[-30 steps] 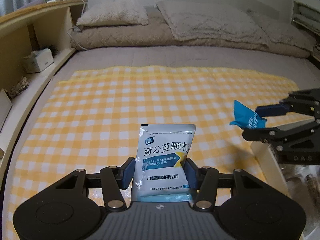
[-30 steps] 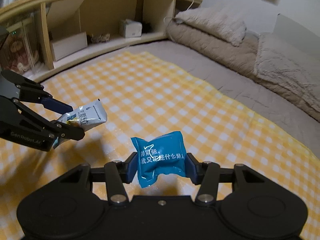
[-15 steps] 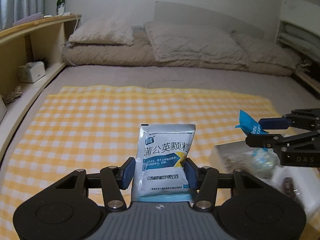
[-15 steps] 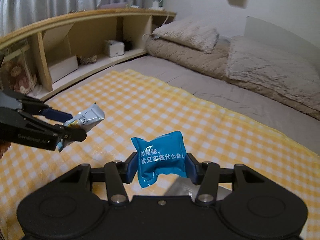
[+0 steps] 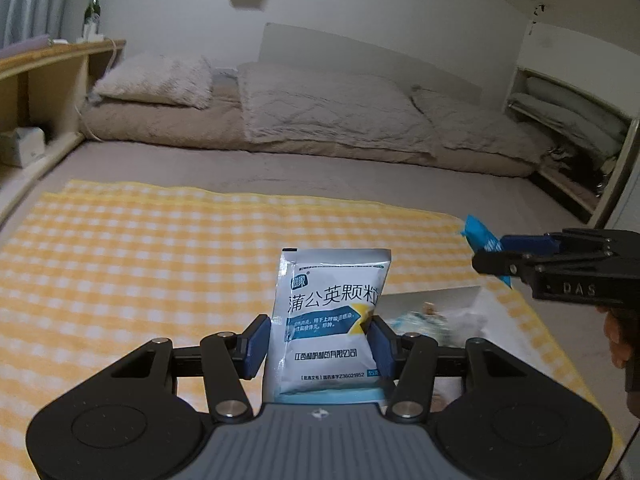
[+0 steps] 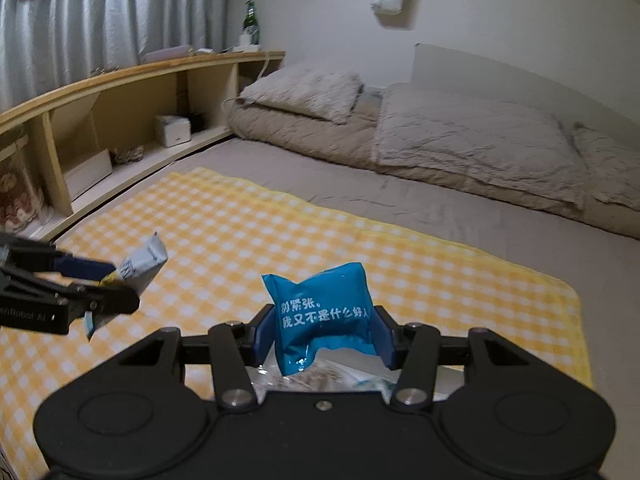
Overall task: Organize soft objects
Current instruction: 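Carry sachet with left tool while right tool carries blue packet to box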
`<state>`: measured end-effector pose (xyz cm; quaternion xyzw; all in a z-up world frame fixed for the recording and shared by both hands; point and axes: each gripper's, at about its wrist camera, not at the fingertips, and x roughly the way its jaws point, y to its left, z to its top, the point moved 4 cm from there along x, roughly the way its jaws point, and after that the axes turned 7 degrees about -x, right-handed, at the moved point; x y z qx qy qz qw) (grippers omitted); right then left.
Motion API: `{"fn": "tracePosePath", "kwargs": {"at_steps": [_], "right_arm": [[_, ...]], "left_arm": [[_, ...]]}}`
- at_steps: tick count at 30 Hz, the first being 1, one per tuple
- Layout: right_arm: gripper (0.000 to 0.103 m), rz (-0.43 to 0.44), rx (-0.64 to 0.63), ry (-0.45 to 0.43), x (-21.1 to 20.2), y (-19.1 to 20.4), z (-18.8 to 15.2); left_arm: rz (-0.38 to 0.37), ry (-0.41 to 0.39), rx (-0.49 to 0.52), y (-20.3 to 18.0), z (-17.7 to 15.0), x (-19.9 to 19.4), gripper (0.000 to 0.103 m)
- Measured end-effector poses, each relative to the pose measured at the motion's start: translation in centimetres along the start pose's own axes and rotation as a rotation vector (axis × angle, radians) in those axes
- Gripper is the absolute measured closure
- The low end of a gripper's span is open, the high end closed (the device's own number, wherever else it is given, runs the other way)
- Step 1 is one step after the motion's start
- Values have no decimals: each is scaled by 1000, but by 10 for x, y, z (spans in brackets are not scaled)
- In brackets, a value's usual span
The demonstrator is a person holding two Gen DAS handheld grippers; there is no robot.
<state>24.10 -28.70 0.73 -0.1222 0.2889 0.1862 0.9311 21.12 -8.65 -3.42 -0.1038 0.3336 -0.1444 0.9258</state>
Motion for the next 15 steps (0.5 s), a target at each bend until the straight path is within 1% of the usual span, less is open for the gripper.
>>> {"fn": "tracePosePath", "kwargs": {"at_steps": [8, 12, 15], "right_arm": [[51, -76, 44, 1, -28, -45, -21], [51, -104, 64, 18, -36, -63, -37], [51, -115, 77, 36, -40, -75, -49]], "left_arm": [[-96, 79, -58, -60, -29, 27, 49], [-147, 116, -67, -93, -46, 41, 49], [-186, 141, -99, -117, -62, 53, 49]]}}
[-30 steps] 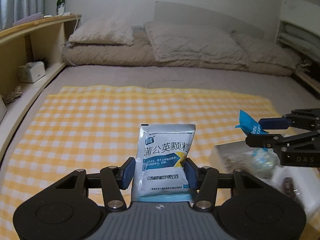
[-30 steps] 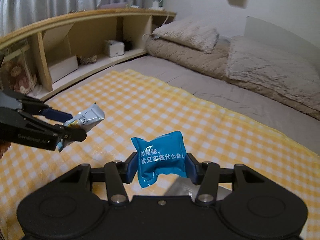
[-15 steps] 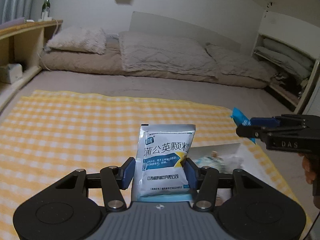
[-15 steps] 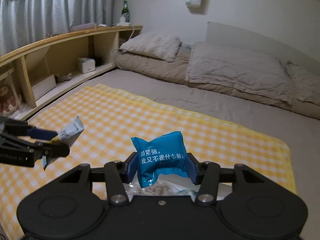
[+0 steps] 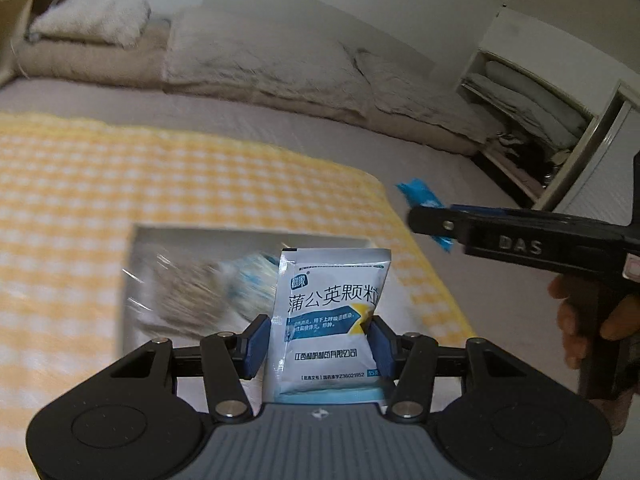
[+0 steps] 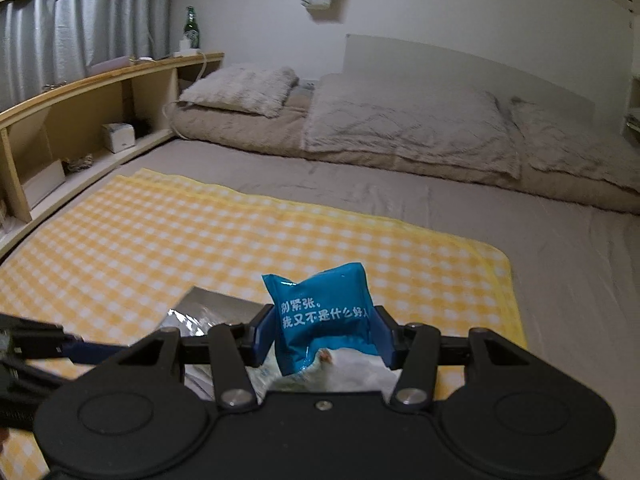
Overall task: Organize soft objects
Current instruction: 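Carry sachet with left tool while right tool carries blue packet to box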
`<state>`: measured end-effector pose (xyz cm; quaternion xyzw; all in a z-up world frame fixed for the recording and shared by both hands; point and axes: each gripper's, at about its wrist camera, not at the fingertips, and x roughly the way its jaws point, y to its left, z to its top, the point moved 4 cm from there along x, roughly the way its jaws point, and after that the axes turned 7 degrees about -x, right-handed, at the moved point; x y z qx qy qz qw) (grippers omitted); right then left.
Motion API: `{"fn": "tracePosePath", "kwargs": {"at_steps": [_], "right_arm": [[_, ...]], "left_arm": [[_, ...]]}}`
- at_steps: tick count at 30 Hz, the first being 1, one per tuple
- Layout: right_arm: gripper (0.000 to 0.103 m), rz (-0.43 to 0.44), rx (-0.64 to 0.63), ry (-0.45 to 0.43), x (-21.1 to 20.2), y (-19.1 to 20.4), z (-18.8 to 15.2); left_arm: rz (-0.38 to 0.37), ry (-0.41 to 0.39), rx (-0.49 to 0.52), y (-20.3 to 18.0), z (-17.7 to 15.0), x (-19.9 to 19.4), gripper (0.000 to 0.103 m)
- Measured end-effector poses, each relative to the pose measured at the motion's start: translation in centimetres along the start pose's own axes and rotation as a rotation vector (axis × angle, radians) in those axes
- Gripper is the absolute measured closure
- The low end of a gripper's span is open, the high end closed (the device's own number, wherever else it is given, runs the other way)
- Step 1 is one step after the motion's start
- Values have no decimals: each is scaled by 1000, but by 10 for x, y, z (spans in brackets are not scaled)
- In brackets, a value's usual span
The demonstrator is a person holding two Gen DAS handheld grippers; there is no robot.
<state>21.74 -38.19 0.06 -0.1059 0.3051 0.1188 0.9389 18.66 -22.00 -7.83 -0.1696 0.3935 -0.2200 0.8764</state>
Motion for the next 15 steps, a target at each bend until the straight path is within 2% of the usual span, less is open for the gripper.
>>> {"fn": "tracePosePath", "kwargs": {"at_steps": [7, 11, 15], "right_arm": [[51, -19, 17, 61, 6, -22, -23], [51, -25, 25, 84, 8, -29, -32], [51, -29, 31, 103, 12, -36, -38]], "left_arm": [[-48, 54, -60, -31, -27, 39, 49], [-49, 64, -72, -46, -38, 63, 49], [-74, 81, -140, -53, -45, 83, 49]]}}
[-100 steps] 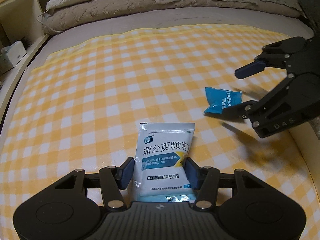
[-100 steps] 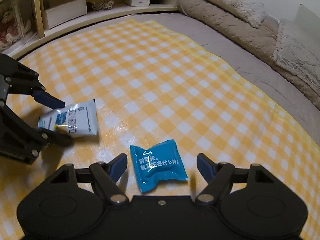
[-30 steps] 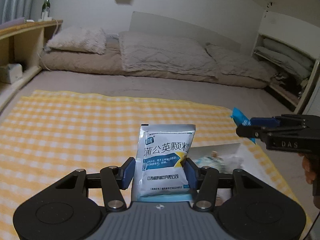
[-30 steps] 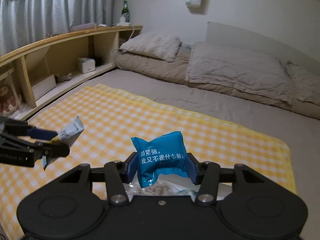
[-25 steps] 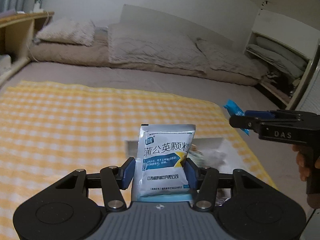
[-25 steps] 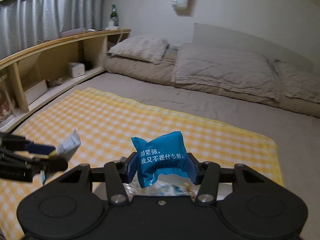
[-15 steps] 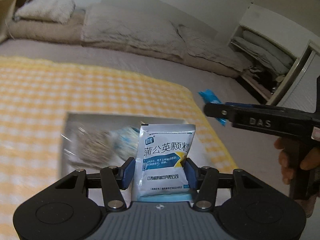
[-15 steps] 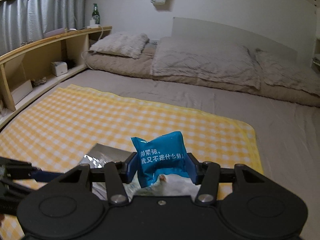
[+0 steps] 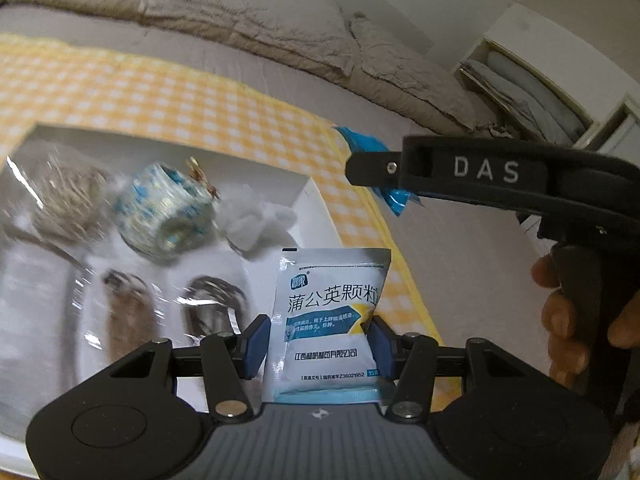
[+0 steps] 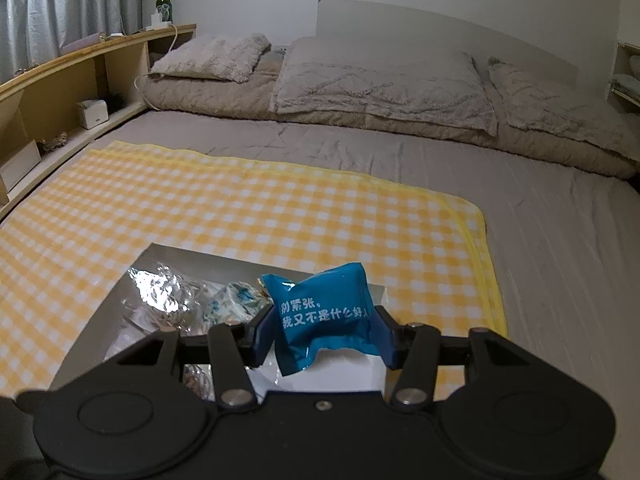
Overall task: Organize soft objects
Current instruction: 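Carry sachet with left tool while right tool carries blue packet to box, then open both tools to release the sachet and blue packet in the box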
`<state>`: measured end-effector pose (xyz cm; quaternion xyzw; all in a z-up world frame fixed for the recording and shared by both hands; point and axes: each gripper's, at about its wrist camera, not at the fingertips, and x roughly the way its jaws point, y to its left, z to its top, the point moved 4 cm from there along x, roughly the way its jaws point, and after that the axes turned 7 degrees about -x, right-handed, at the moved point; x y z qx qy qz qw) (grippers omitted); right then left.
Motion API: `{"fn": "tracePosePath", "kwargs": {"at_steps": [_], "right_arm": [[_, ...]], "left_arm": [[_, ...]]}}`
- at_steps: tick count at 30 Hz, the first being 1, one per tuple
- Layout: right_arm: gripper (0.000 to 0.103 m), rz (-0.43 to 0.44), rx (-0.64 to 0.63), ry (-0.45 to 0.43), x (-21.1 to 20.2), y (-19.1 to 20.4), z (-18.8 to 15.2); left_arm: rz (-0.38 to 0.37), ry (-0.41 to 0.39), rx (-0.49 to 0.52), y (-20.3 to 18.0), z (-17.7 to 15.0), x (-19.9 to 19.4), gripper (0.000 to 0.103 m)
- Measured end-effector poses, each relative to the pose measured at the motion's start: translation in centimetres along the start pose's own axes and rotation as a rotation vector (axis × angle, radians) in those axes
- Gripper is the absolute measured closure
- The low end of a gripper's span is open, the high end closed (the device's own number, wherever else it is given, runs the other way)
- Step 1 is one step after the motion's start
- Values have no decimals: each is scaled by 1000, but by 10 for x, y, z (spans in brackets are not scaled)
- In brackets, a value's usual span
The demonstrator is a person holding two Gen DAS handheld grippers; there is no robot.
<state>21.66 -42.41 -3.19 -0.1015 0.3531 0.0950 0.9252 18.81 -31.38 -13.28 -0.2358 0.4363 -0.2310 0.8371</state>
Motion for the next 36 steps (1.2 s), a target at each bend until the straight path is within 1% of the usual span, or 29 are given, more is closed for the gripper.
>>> {"fn": "tracePosePath", "kwargs": {"at_steps": [1, 2, 3, 5, 11, 16, 18, 19, 20, 21, 23, 27, 33, 36], "right_arm": [[51, -1, 2, 4, 1, -2, -1], [51, -1, 3, 9, 3, -3, -2], [51, -1, 4, 13, 4, -5, -3], [51, 0, 3, 24, 7, -7, -6], [51, 4, -4, 70, 20, -13, -15], [51, 17, -2, 110, 34, -13, -21], [46, 23, 3, 120, 40, -12, -22], [46, 25, 9, 120, 42, -11, -22], [41, 28, 17, 119, 44, -11, -23], [33, 39, 27, 119, 47, -10, -23], [26, 31, 40, 122, 49, -8, -23], [25, 9, 13, 137, 51, -4, -25], [25, -2, 13, 155, 45, -7, -28], [25, -1, 26, 154, 38, -8, -30]], "left_arm": [[-7, -4, -21, -1, -1, 3, 47], [-13, -4, -36, -1, -1, 7, 43], [-20, 2, -40, -2, -2, 10, 36], [-19, 14, -13, -5, -6, 14, 30], [15, 49, 80, -3, -12, 17, 29], [15, 65, 138, 2, -18, 12, 29], [16, 71, 154, 2, -20, 10, 28], [18, 72, 164, 2, -20, 8, 28], [20, 73, 172, 2, -20, 7, 26], [21, 74, 179, 3, -20, 5, 24], [23, 73, 193, 3, -20, 1, 20], [32, 71, 206, 5, -19, -5, 18], [51, 74, 226, 6, -16, -16, 17], [62, 61, 244, 7, -12, -27, 17]]}}
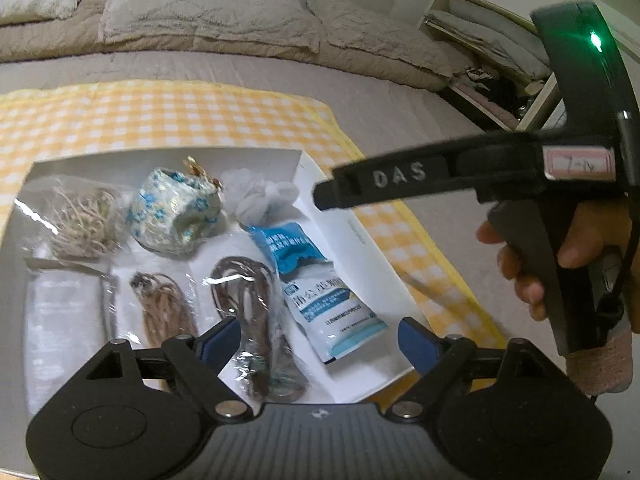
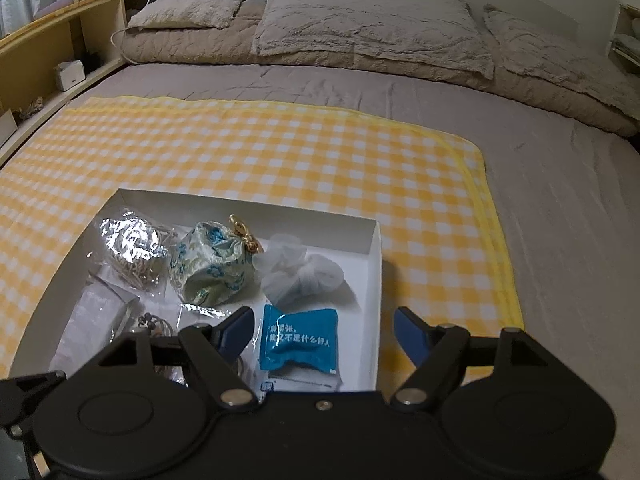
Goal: Organize soft objects
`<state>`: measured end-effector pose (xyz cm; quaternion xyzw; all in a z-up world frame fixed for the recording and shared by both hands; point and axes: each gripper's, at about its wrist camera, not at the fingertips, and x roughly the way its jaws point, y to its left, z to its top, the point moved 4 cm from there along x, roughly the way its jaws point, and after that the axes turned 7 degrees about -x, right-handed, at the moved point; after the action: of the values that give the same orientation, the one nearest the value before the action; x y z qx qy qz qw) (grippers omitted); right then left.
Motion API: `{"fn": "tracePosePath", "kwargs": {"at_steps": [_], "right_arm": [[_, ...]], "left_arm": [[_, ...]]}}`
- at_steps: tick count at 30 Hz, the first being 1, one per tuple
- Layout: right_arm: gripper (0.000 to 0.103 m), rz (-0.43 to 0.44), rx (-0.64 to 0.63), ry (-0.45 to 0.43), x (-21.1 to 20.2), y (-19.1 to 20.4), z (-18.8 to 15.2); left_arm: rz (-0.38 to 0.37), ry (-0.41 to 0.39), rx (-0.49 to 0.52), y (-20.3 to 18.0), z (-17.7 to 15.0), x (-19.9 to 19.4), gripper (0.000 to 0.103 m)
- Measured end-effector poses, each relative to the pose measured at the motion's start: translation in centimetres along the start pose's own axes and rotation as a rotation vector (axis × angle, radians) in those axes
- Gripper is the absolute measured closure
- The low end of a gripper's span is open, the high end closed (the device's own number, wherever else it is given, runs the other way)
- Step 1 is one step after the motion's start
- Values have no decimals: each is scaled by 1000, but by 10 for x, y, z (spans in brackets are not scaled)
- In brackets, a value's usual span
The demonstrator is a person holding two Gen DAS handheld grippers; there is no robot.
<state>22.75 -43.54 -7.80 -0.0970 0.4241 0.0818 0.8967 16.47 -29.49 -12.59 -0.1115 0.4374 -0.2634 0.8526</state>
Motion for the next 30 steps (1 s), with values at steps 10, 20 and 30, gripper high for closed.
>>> {"fn": "tracePosePath", "kwargs": {"at_steps": [10, 20, 30], "right_arm": [[25, 28, 27, -76, -40, 11, 5], [25, 25, 47, -186, -95, 37, 16], [21, -16, 112, -280, -142, 54, 7]], "left_arm": [[53, -68, 29, 7, 20, -44, 15], [103, -160, 42, 22, 39, -100, 7], [146, -249, 52, 47, 46, -158, 0]]}}
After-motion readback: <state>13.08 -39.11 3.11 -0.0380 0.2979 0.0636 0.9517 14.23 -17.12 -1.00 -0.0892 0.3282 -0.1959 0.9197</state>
